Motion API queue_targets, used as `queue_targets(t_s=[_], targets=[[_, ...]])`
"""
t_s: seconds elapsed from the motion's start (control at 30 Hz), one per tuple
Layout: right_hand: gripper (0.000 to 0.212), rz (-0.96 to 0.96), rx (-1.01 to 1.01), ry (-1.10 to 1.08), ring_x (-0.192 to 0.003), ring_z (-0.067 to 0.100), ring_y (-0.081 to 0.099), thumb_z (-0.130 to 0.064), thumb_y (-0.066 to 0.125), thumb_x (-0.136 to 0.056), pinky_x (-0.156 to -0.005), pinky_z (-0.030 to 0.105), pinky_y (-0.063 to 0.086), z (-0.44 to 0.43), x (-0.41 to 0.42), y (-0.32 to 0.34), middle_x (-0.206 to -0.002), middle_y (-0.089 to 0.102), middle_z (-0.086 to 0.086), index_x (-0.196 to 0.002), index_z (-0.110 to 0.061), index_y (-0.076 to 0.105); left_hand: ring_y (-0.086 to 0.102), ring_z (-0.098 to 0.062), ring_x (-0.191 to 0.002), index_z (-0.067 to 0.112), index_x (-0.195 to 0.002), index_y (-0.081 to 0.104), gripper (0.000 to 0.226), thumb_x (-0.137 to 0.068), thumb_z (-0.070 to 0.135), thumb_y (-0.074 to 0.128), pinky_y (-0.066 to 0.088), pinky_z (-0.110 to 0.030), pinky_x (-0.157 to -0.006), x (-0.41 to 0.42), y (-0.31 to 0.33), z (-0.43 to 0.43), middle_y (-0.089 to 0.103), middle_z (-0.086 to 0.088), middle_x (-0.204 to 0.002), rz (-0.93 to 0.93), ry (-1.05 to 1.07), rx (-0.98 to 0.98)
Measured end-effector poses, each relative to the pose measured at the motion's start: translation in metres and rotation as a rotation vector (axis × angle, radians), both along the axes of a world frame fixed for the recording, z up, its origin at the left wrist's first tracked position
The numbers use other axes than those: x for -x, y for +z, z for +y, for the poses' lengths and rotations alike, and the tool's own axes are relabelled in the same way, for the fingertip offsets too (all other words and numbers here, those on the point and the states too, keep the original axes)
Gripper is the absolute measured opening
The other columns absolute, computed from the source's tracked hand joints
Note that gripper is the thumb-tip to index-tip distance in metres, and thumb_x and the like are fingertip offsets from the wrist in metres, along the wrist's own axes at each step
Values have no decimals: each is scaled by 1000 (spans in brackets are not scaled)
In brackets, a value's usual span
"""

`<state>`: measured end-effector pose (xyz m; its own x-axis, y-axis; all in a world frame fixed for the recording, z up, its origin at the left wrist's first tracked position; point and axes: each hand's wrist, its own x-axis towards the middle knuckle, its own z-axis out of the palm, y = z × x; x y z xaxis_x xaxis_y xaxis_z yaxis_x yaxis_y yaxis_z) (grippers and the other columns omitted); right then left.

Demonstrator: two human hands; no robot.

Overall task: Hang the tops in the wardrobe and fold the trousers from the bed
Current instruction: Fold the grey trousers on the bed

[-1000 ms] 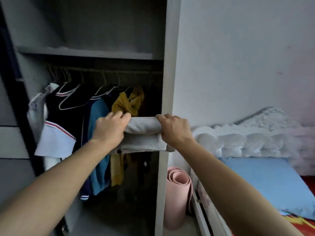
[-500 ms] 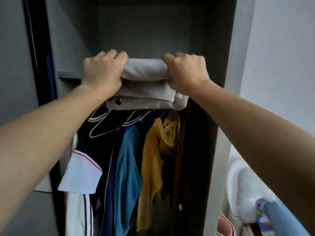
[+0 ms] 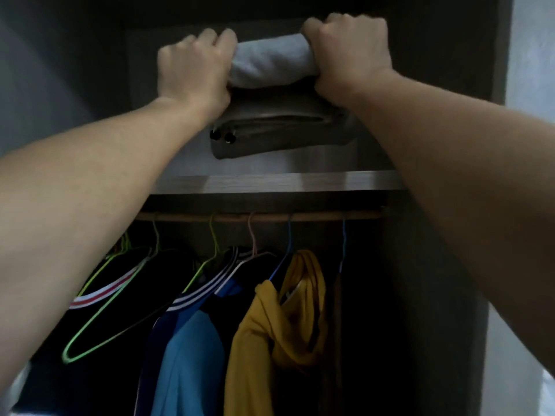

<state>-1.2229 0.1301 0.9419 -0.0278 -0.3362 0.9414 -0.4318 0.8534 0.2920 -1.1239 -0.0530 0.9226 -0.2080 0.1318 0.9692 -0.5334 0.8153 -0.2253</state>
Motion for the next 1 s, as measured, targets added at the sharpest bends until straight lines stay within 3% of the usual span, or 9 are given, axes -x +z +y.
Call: queue_targets(t_s=[0.33, 0.47, 0.63, 0.7, 0.8, 0.9, 1.0], targets=[[42, -117, -97, -189, -99, 40, 63, -25, 69, -79, -69, 42, 36, -47, 109, 33, -111, 64, 17, -118, -20, 55, 60, -45, -79, 10, -107, 48, 36, -77, 19, 67, 36, -41, -59, 137, 38, -71, 61, -22, -97, -106, -153, 84], [39, -163, -86, -250, -96, 39, 63, -26, 69, -80, -68, 40, 38, -53, 153, 40, -109, 65, 17, -116, -20, 56, 62, -43, -85, 13, -111, 49, 37, -78, 21, 66, 38, -40, -62, 199, 48, -77, 63, -18, -100, -161, -221, 29], [57, -136, -36, -234, -98, 46, 62, -22, 77, -75, -72, 47, 45, -52, 190, 29, -116, 59, 24, -124, -14, 50, 59, -44, -96, 11, -124, 45, 55, -75, 11, 70, 34, -41, -60, 238, 41, -75, 59, -19, -112, -138, -243, 6], [57, -342, -211, -289, -99, 42, 65, -32, 82, -72, -77, 46, 50, -53, 189, 23, -115, 64, 22, -120, -13, 57, 60, -41, -101, 11, -126, 45, 61, -73, 19, 76, 43, -42, -66, 239, 28, -75, 60, -19, -116, -403, -234, -67], [58, -957, -390, -380, -96, 32, 69, -30, 90, -65, -84, 41, 59, -62, 193, 1, -110, 70, 14, -115, -9, 67, 64, -28, -99, 18, -112, 56, 52, -69, 26, 83, 55, -38, -85, 241, 5, -65, 66, -9, -113, -1027, -224, -264], [64, -1272, -336, -337, -111, 35, 64, -17, 87, -71, -96, 49, 54, -61, 197, -5, -125, 64, 20, -127, -2, 60, 61, -24, -104, 22, -113, 52, 55, -69, 28, 84, 54, -39, -91, 234, 6, -58, 62, -2, -114, -1177, -232, -355], [66, -1456, -326, -323, -118, 40, 60, -27, 81, -76, -102, 51, 49, -60, 189, 2, -130, 60, 26, -131, 0, 57, 60, -23, -108, 22, -122, 51, 57, -73, 23, 81, 53, -45, -96, 224, 17, -64, 59, -1, -117, -1277, -288, -587]])
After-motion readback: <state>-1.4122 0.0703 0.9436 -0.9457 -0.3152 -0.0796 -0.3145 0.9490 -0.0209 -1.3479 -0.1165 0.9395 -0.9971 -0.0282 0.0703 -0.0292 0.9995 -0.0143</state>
